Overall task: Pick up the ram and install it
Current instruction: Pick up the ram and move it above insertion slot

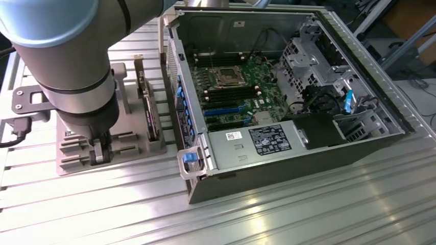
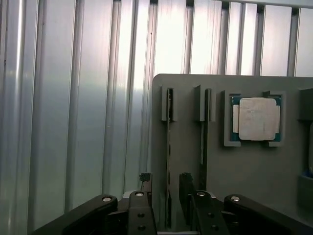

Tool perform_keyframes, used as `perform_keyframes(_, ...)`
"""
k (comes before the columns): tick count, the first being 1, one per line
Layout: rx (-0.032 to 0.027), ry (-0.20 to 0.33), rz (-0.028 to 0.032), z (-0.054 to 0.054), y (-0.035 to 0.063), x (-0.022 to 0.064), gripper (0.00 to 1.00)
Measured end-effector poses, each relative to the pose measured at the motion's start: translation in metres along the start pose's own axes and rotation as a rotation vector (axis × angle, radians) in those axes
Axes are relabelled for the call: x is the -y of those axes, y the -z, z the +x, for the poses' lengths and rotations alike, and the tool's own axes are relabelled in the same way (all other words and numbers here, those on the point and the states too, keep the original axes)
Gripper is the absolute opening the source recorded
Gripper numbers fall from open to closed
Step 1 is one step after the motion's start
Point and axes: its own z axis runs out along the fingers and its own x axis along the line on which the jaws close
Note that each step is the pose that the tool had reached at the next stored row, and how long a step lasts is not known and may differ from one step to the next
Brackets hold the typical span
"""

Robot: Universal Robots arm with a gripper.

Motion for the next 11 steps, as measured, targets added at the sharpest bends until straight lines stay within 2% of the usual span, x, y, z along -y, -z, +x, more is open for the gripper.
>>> perform_keyframes(3,0.0001,0.000,0.0001,-0.003,-0.0108,-0.0062,0.36)
perform_keyframes(6,0.0000,0.000,0.0001,-0.003,-0.0205,-0.0077,0.36)
perform_keyframes(11,0.0000,0.000,0.0000,-0.003,-0.0228,-0.0078,0.35)
